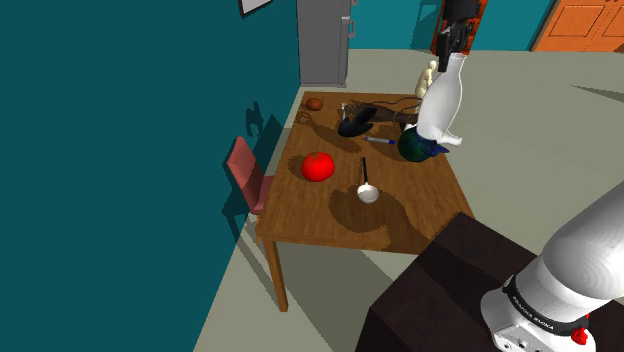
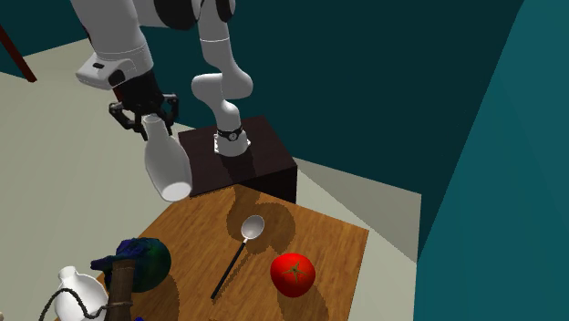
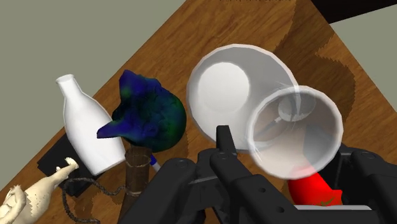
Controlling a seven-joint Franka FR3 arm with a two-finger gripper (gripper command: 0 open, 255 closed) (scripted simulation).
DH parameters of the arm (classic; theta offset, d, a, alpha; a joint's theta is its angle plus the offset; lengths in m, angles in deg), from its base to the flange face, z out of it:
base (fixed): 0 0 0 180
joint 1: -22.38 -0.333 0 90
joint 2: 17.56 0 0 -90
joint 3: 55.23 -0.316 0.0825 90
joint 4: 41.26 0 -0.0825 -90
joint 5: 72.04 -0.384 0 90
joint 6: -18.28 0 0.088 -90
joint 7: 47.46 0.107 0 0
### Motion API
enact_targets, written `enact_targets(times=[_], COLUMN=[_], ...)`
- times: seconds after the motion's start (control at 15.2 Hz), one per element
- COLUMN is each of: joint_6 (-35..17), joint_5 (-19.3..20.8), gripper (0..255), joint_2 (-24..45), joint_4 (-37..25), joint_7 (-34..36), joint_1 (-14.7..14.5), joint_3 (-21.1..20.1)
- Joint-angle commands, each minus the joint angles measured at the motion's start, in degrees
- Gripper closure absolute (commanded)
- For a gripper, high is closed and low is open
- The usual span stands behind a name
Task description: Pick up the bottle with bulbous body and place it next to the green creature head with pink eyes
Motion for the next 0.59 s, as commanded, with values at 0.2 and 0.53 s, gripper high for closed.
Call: enact_targets(times=[0.2, 0.53], joint_6=[-4.1, -8.02], joint_5=[0.12, 0.21], gripper=[255, 255], joint_2=[-0.78, -1.19], joint_4=[4.82, 9.15], joint_7=[0.3, 0.53], joint_1=[-0.01, 0.01], joint_3=[-0.02, -0.01])
